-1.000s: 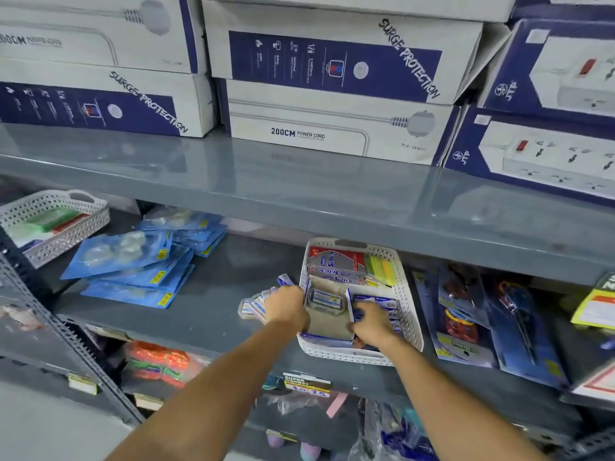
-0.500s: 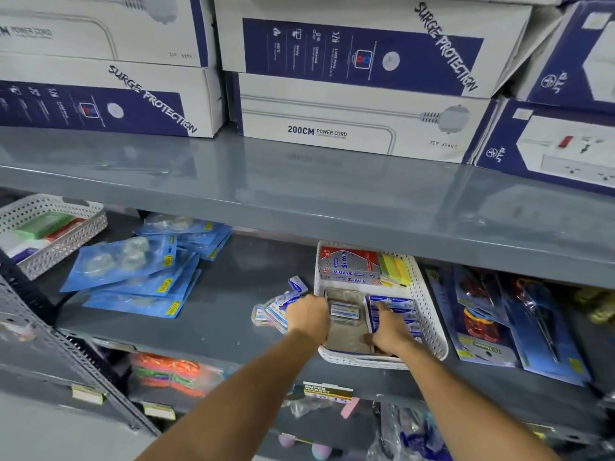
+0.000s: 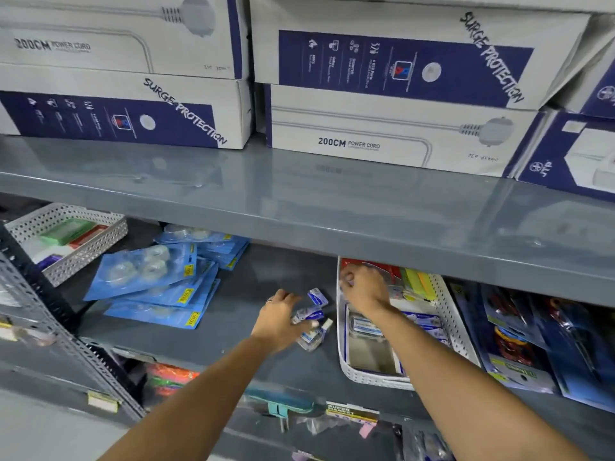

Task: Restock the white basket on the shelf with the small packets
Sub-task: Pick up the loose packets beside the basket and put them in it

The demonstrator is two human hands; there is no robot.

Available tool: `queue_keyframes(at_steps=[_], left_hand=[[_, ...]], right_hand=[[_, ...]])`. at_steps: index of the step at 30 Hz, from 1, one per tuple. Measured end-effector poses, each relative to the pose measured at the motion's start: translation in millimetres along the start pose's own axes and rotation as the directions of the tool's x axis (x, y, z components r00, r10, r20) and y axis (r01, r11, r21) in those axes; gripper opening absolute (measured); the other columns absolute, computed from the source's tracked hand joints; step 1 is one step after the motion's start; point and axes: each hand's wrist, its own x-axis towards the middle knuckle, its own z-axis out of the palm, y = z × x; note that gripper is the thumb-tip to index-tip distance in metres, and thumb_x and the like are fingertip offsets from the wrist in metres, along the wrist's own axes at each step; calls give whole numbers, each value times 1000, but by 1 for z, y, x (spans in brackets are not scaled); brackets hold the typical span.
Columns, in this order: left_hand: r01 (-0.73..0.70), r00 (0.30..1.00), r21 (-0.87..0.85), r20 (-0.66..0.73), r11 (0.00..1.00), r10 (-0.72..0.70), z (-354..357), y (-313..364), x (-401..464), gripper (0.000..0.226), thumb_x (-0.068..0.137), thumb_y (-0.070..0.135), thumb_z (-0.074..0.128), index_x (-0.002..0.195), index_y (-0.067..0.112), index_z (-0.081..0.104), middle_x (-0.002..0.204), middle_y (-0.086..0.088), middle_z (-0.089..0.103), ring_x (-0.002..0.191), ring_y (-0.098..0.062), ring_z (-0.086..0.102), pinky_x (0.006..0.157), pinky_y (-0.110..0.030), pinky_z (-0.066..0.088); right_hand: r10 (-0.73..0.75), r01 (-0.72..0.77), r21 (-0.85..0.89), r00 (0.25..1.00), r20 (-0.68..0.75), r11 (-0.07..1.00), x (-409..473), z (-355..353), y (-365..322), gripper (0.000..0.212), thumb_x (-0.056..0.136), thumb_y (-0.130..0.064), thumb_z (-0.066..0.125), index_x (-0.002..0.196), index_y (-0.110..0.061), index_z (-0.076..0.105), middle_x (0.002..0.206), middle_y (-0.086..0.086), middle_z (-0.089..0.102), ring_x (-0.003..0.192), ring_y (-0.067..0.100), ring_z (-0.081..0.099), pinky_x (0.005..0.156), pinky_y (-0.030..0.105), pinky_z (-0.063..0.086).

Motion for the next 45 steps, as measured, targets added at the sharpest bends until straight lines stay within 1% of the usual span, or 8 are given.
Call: queue_keyframes(at_steps=[10,13,19,26,33,38,41,45], left_hand=[[10,1000,0,-29,1000,-10,6,-2,2,33,85,22,65,117,17,66,118,-8,59,110,-31,57,95,-37,47],[17,998,43,-60,999,-14,9,-3,0,34,88,17,59,122,16,63,121,-8,58,111,-32,56,95,-36,46],[51,985,65,-166,997,-40,5,-5,-3,32,92,21,54,122,17,63,117,-11,57,106,-33,54,92,-37,45],[23,974,27,-225,999,-17,-2,5,-3,31,93,19,54,124,13,60,121,-13,57,106,-35,55,95,-40,45],[-327,908,181,-212,927,362,8,75,-4,29,83,25,53,103,15,71,96,-11,67,82,-36,64,74,-41,55],[-399,917,211,104,892,386,41,127,-11,35,89,26,57,122,17,64,126,-12,63,116,-33,57,99,-41,46],[-363,917,205,252,909,309,64,147,-12,34,90,29,57,120,13,65,125,-17,63,112,-38,59,96,-42,49],[-301,916,200,332,932,225,79,167,-11,28,91,24,58,112,8,68,114,-22,68,104,-40,65,89,-44,55]], right_hand=[[-14,91,-150,893,450,985,13,22,-18,32,72,0,65,97,-17,75,110,6,69,106,28,60,98,41,48],[31,146,-318,870,492,937,5,20,-24,26,67,-8,70,93,-11,73,106,13,65,105,33,57,84,37,48],[40,256,-591,897,440,765,-8,41,-33,46,74,-15,75,118,-12,61,132,10,55,130,32,39,109,51,29],[25,72,-446,978,207,892,-13,24,-38,22,83,-11,72,104,-6,66,103,10,68,95,26,63,80,36,52],[253,-244,-180,967,27,953,-23,-75,49,29,80,-34,67,94,-9,73,101,11,72,96,29,68,73,26,50],[471,-464,-109,881,49,879,-64,-108,111,25,78,-26,71,74,-2,73,84,16,73,86,28,72,65,26,49],[499,-498,-31,865,54,867,-80,-97,136,16,67,-13,69,60,1,68,64,14,71,71,25,73,64,33,57],[535,-537,20,843,49,844,-94,-77,147,14,70,-15,74,77,-3,73,82,11,75,85,26,72,72,29,56]])
